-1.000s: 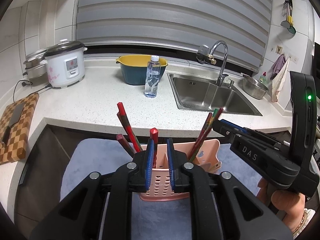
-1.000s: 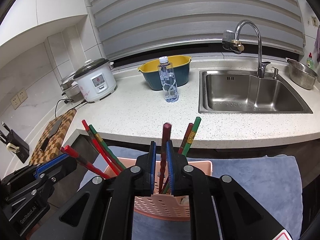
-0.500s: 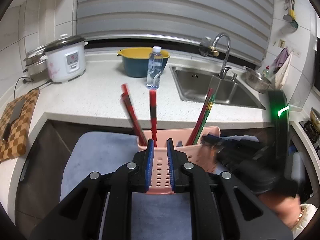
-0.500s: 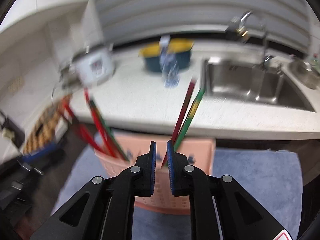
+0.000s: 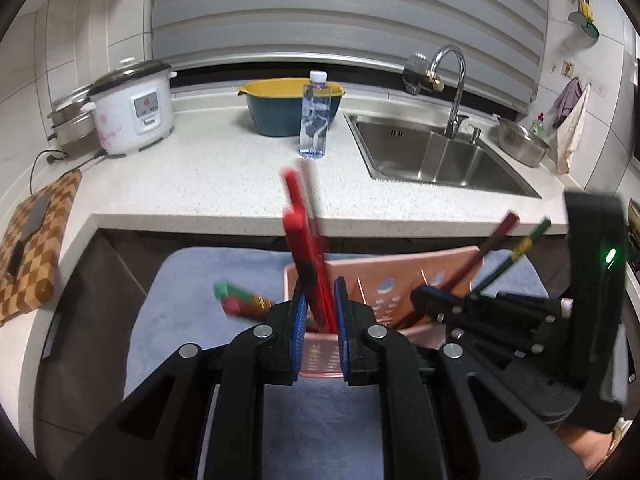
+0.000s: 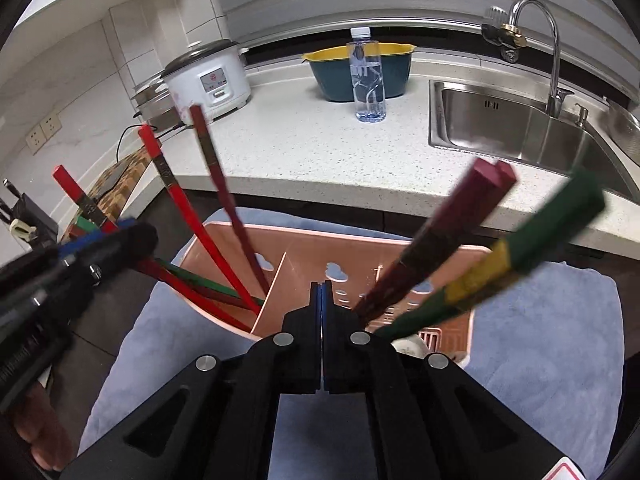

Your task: Organize utensils

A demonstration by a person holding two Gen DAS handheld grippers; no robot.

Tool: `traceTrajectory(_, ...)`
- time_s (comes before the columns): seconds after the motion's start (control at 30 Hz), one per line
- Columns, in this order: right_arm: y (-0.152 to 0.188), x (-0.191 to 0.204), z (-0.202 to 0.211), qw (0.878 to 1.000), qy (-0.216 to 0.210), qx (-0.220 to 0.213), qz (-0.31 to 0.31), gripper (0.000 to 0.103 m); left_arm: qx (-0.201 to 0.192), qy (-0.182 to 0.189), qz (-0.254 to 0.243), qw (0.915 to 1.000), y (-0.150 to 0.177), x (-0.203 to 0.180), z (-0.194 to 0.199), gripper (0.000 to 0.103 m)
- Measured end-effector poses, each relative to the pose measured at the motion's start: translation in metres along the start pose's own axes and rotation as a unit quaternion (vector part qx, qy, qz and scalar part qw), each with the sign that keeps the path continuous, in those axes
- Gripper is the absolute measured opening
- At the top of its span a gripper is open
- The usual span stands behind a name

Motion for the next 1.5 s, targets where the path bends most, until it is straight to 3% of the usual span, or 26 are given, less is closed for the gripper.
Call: traceTrajectory(1.5, -0.027, -0.006, -0.004, 1.000, 0.004, -0.015, 0.000, 0.005, 0.009, 0.009, 0.004, 0.9999, -0.008, -0.008, -0.020, 0.013)
Point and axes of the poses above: each gripper's, at about its wrist camera, not at the fingertips, and z roughly against the way its jaws point, x to its left, y to its underside, the point moved 3 cm from there along -z, roughly the way its jaws point, and after that the axes turned 15 degrees about -z, right-handed, at the moved point
